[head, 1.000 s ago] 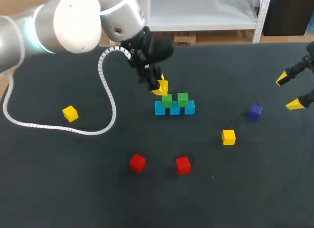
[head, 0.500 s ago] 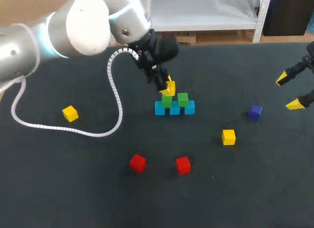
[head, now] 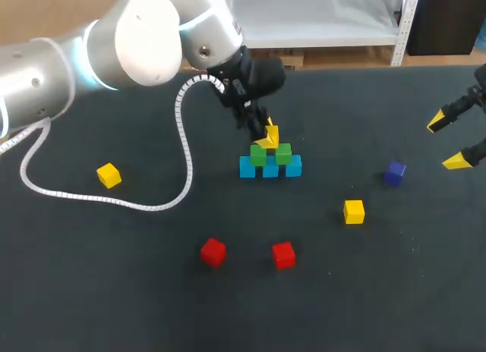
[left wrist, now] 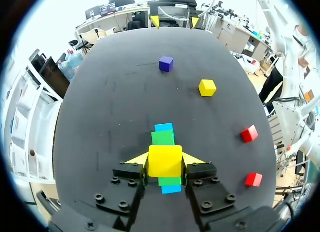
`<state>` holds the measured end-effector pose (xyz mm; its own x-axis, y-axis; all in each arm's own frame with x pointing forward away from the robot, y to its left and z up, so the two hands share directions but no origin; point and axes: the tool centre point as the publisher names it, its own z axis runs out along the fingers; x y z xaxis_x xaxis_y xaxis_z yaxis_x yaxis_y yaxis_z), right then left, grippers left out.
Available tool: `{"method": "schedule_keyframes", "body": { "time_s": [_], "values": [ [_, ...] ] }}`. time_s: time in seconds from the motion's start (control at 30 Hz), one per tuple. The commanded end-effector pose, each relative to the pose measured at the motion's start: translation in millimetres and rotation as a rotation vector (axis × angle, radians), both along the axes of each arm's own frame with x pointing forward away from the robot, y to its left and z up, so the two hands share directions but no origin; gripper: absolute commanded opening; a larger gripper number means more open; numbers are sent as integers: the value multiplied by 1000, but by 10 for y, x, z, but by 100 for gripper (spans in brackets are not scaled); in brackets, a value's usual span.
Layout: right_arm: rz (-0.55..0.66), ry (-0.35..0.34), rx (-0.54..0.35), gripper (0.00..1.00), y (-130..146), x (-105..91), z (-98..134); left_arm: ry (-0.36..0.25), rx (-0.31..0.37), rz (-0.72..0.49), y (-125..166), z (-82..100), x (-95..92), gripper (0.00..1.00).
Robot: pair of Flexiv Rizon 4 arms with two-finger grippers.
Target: Place the blue cubes, place green cubes on the blue cubes, place the yellow cubes on the green cubes, then place the red cubes on the yellow cubes, and place purple cube on the red cubes.
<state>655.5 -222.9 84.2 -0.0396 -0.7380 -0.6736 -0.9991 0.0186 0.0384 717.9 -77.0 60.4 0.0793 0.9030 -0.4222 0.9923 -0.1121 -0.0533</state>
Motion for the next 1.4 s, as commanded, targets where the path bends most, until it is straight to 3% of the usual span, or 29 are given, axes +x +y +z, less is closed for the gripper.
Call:
{"method": "schedule_keyframes", "body": {
  "time_s": [0.03, 1.4],
  "values": [
    [2, 0, 3, 100, -2, 7, -5, -1, 10, 17, -5, -14, 8, 0],
    [2, 0, 3, 100, -2, 7, -5, 17, 23, 33, -19, -112, -7, 0]
  ]
}}
